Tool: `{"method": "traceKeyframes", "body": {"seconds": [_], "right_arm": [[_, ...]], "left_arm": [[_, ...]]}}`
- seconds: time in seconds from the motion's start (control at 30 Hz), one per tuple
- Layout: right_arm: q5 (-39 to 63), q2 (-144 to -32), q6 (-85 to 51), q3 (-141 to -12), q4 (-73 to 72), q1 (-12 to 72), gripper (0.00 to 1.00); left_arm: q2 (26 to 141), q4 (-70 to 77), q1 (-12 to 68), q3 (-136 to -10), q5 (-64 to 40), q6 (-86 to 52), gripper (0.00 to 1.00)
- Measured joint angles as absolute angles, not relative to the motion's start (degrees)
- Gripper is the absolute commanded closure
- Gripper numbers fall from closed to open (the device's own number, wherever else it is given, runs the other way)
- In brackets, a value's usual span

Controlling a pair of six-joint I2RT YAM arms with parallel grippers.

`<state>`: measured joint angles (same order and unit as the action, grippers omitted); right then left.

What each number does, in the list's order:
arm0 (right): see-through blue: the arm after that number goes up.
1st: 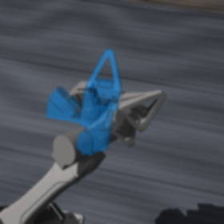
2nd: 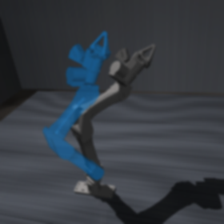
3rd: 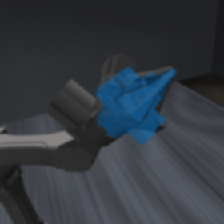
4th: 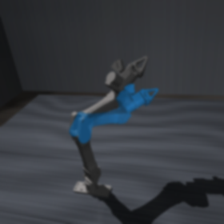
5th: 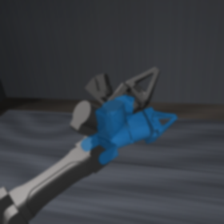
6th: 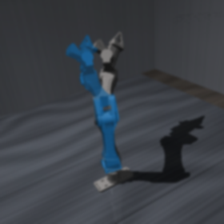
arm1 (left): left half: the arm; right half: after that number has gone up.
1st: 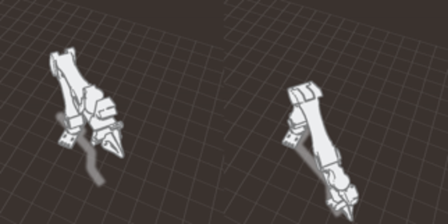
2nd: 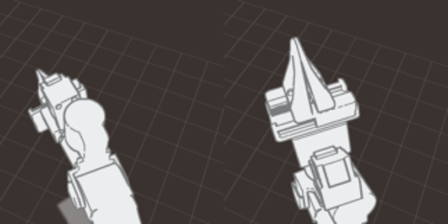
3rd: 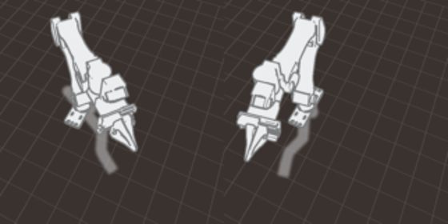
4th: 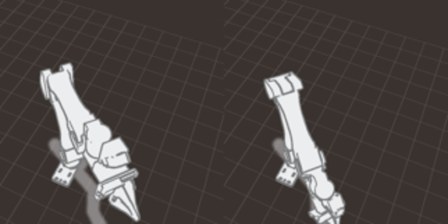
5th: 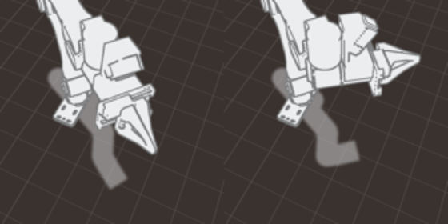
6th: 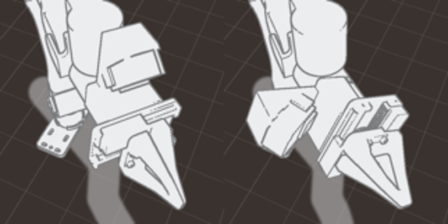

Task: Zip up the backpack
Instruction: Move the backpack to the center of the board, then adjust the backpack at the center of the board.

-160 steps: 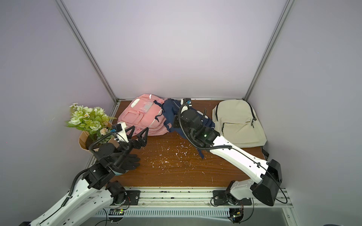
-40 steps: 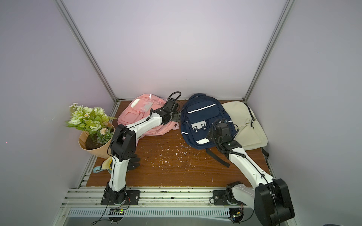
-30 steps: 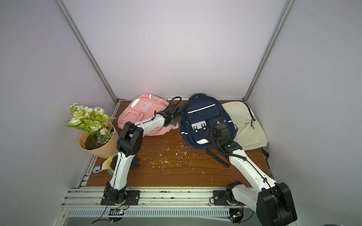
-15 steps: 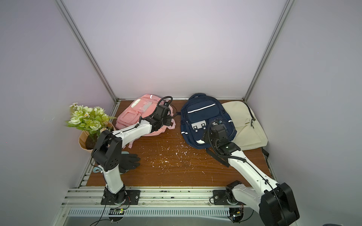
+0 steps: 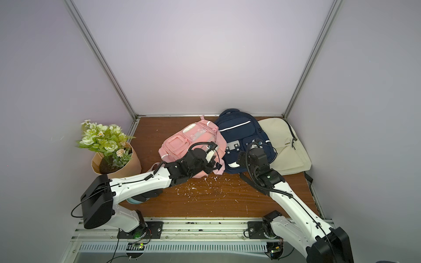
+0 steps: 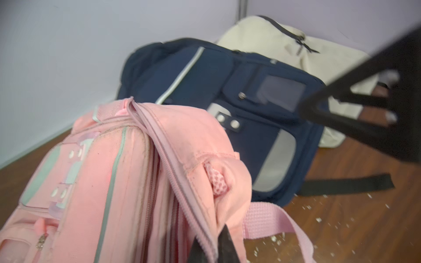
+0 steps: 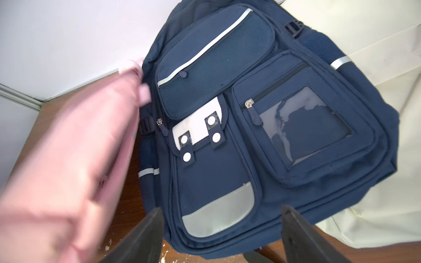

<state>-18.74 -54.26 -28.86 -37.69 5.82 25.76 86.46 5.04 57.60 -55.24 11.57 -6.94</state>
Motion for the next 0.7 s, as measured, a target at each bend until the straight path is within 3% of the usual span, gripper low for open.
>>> {"method": "traceKeyframes", "body": {"seconds": [0.17,0.27,0.43,0.7], "right_arm": [[-17.5,-54.5,-28.3,-36.7,5.8,26.5,0.17],[-16.8,-54.5,-27.8,-36.7,5.7,28.4,0.18],[-14.8,-55.1,-26.4,-36.7,3.4,34.1,0.20],[-14.5,-65.9,-25.7,-38.3,-0.8,49.8,0.23]], "left_arm": [[87.6,10.9,61.5,-52.1,9.6,-10.9,0.35],[84.8,13.1,62.4,-49.1,10.7,-12.7,0.23],[76.7,10.8,57.3,-46.3,13.2,-16.7,0.22],[74.4,4.5,36.0,-42.0,11.8,-25.0,0.25]]}}
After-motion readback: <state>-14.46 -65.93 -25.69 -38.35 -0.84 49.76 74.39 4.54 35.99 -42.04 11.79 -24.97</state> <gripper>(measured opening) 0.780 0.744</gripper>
